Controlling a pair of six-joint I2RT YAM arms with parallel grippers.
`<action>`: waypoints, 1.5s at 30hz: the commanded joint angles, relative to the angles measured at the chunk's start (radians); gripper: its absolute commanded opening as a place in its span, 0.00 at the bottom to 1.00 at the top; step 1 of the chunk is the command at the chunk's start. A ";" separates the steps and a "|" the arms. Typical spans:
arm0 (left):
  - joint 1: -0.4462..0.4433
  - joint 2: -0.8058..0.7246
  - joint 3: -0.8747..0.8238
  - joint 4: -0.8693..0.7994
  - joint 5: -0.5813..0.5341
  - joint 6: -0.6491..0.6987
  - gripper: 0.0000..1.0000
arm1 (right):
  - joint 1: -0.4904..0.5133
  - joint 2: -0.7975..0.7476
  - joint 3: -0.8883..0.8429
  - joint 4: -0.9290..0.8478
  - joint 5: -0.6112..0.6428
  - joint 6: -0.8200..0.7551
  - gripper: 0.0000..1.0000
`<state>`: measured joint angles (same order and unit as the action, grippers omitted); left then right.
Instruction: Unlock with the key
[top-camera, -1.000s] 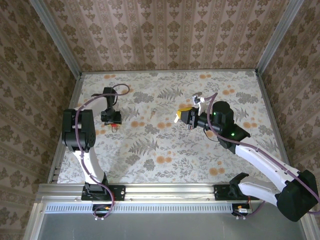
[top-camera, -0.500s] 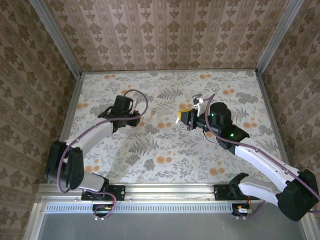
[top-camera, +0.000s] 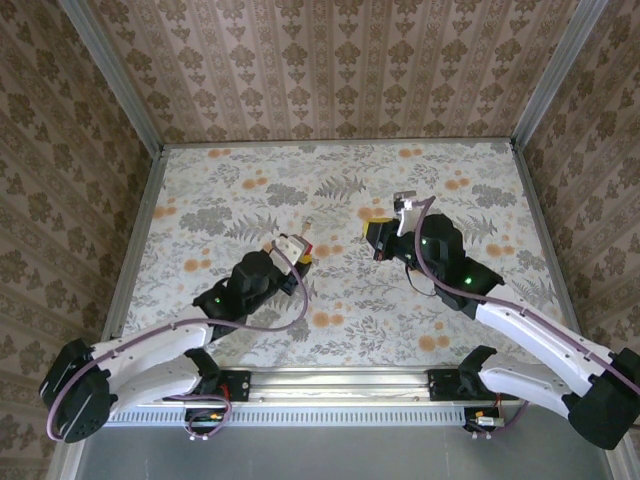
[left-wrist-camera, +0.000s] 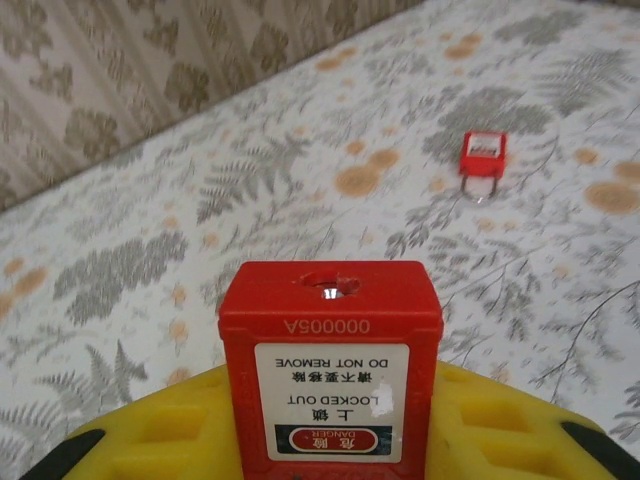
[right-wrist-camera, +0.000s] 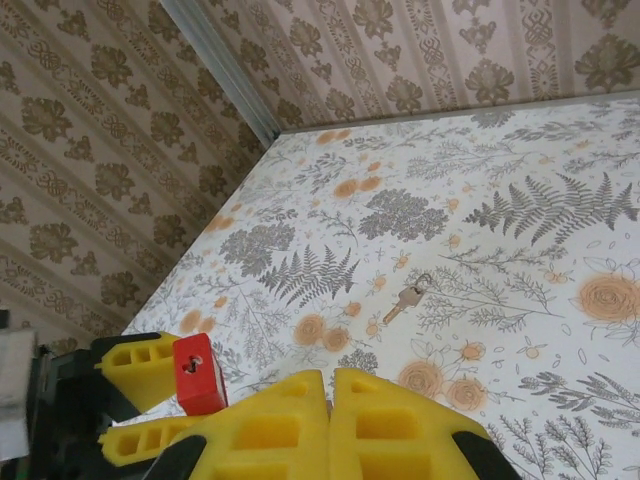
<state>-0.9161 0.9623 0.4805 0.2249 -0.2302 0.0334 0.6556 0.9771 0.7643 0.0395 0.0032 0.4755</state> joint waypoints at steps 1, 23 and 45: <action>-0.064 -0.024 -0.005 0.092 -0.061 0.046 0.35 | 0.063 -0.028 0.048 -0.041 0.154 0.002 0.01; -0.204 0.104 0.024 0.178 -0.076 0.041 0.34 | 0.276 0.094 0.067 0.033 0.337 0.107 0.00; -0.219 0.104 0.038 0.151 -0.094 0.046 0.32 | 0.297 0.140 0.064 0.024 0.382 0.172 0.01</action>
<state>-1.1263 1.0660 0.4805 0.3519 -0.3119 0.0723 0.9447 1.1137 0.8062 0.0452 0.3565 0.6331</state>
